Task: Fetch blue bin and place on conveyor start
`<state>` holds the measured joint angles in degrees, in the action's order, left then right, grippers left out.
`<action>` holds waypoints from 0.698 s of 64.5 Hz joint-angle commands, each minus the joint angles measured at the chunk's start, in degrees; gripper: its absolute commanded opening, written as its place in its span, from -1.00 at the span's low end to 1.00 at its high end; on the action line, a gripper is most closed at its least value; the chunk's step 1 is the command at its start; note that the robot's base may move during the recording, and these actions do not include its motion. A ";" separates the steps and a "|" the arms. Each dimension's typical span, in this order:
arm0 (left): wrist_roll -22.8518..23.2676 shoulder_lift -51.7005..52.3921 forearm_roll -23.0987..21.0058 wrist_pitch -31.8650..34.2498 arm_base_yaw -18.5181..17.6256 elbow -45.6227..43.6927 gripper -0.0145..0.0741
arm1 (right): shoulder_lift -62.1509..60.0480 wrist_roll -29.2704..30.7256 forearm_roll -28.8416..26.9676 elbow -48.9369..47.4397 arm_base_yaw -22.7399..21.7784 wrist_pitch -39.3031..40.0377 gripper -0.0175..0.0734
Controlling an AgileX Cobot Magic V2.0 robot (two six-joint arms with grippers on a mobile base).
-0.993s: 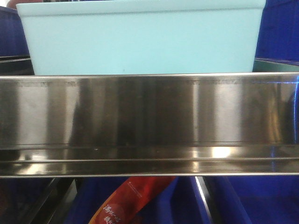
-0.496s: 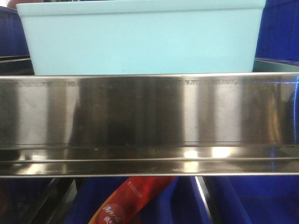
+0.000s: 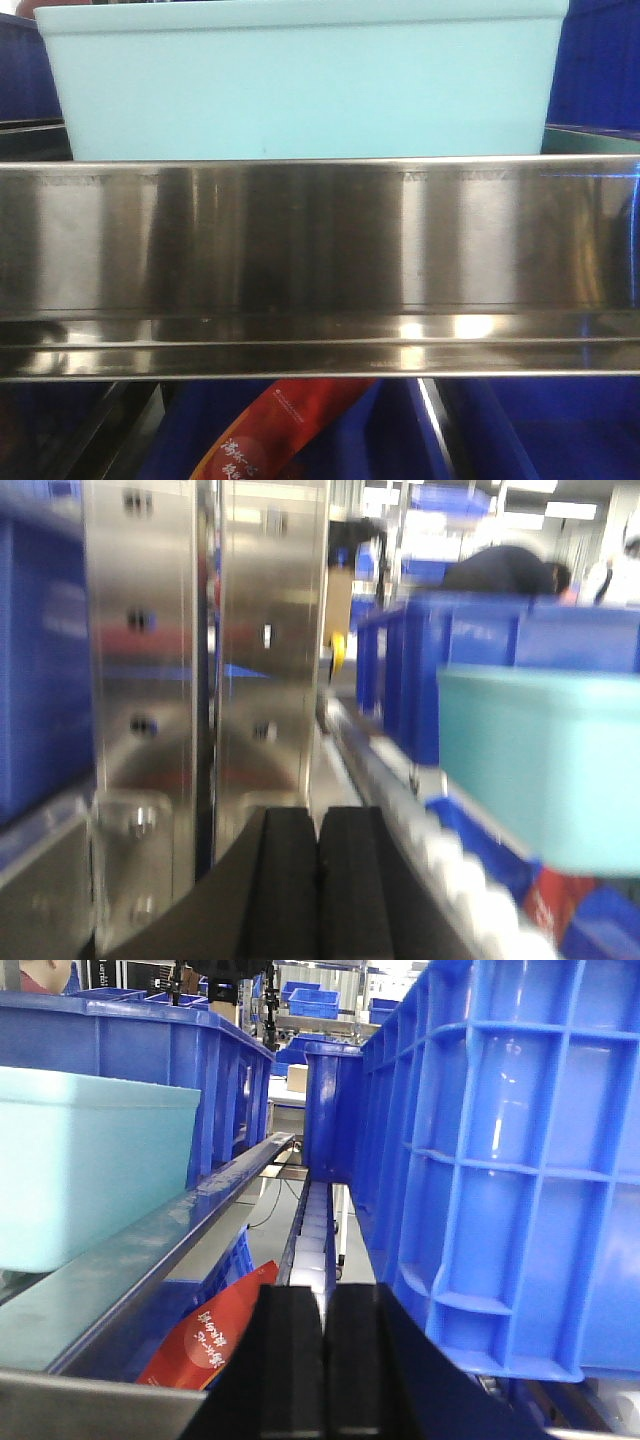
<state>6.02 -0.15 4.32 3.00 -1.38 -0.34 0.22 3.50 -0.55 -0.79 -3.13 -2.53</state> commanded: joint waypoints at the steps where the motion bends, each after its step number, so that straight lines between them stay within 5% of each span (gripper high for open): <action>1: 0.23 0.15 0.26 0.08 0.13 -3.31 -0.92 | -0.22 0.30 -1.02 -3.62 -0.05 -1.92 -0.98; 18: 0.23 -0.34 0.30 -14.56 0.13 -18.22 -0.92 | -0.19 0.30 -1.14 -20.66 -0.05 -20.84 -0.98; 38: 0.23 -15.52 -0.08 -32.28 0.13 -38.39 -0.92 | 14.67 0.30 -6.99 -39.25 -0.05 -31.75 -0.98; 45: 0.23 -21.10 -0.08 -33.80 0.13 -42.80 -0.92 | 21.58 0.30 -7.58 -45.62 -0.05 -34.98 -0.98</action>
<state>6.02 -17.80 4.36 -28.90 -1.38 -40.27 17.56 3.50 -7.30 -42.88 -3.13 -35.75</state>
